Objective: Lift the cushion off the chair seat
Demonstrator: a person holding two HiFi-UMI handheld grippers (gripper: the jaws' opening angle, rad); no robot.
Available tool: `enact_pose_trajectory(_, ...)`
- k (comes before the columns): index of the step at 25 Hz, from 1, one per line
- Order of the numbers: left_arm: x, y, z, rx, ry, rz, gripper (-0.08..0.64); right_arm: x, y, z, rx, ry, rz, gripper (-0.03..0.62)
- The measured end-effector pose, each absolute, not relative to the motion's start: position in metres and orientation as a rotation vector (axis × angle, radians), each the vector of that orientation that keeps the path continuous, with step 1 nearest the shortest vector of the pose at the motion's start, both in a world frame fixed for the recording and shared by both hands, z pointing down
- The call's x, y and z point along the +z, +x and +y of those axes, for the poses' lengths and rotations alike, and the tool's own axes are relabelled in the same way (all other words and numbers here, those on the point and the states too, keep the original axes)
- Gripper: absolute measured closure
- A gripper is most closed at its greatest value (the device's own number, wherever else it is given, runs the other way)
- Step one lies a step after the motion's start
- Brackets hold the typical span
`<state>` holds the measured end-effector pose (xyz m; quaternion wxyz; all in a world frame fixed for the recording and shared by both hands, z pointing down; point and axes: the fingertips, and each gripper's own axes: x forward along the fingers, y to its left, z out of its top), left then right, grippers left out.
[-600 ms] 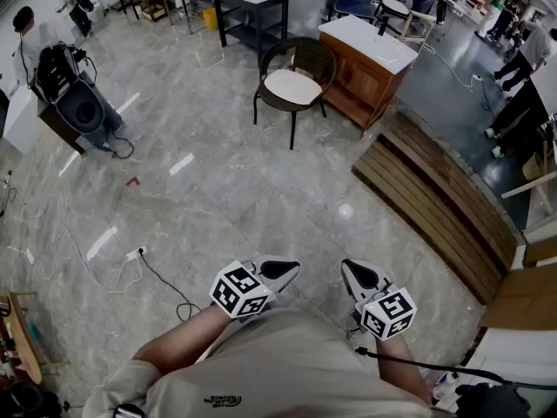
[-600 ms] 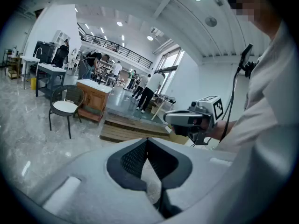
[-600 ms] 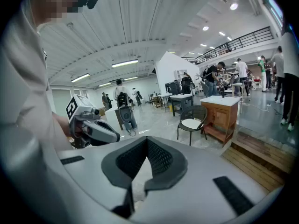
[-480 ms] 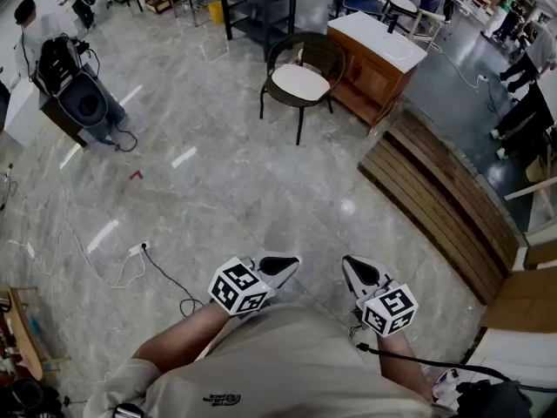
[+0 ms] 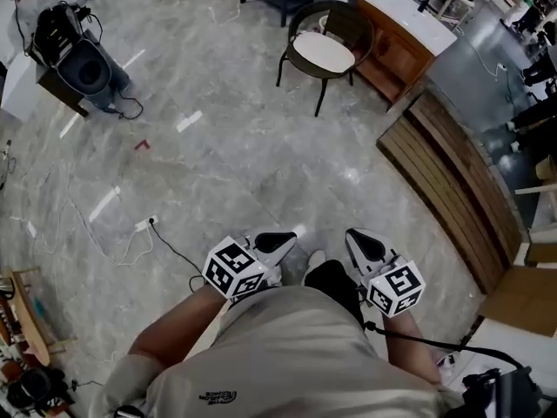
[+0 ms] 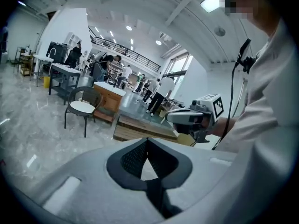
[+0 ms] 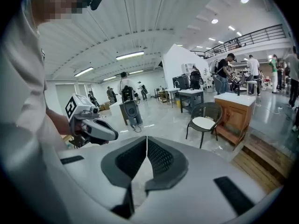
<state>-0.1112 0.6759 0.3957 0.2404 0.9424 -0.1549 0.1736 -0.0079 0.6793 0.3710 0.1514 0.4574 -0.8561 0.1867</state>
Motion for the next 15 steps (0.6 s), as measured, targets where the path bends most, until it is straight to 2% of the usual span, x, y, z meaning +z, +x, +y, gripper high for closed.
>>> enact_pose_trajectory(4,0.398,-0.113,0.642,0.421,2.570,-0.473,0.552,0.379,-0.012,0.645,0.552,1.258,-2.461,0.565)
enact_pose_trajectory(7,0.400,-0.108,0.610,0.411,2.567,-0.519,0.552,0.387,-0.011,0.606,0.551,1.221,-2.487,0.489)
enact_pose_trajectory(15,0.388,-0.066,0.497,0.462,2.527,-0.664,0.552,0.369,0.035,0.472,0.483,1.145,-2.604,0.486)
